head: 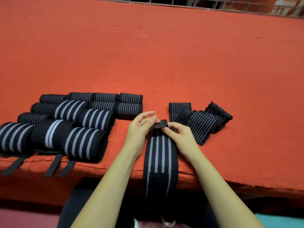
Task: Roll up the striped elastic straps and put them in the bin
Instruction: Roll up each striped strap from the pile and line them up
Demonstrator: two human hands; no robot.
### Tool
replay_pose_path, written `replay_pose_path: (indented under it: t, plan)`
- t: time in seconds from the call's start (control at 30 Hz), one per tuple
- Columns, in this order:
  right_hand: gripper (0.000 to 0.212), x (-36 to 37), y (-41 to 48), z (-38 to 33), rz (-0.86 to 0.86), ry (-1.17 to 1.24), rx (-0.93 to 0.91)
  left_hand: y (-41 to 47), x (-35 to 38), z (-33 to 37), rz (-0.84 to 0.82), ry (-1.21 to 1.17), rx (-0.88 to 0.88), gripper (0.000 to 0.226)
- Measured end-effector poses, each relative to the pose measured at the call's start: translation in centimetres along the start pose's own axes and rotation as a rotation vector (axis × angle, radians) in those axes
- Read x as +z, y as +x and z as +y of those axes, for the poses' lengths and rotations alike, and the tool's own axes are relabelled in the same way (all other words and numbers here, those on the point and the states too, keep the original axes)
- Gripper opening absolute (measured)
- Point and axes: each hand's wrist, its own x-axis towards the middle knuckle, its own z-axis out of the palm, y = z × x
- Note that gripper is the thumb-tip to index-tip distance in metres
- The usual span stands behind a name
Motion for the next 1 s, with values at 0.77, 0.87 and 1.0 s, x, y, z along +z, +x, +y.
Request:
replay_pose_path:
  t: [0.77,0.87,1.0]
  plan:
    - [0.019,0.3,0.0,-0.4,0.044,0.117,-0.020,0.0,-0.4,0.2,-0.243,0.273,-0.086,0.021]
    - [0.020,0.1,-0.1,-0.5,0.048,0.111,-0.006,0.0,-0.6,0.4,-0.271,0.208,-0.110,0.029]
    - [0.014,0.0,-0.1,-0.3,0.082,0.050,-0.016,-0.4,-0.5,0.4,-0.206,0.217,-0.011,0.033]
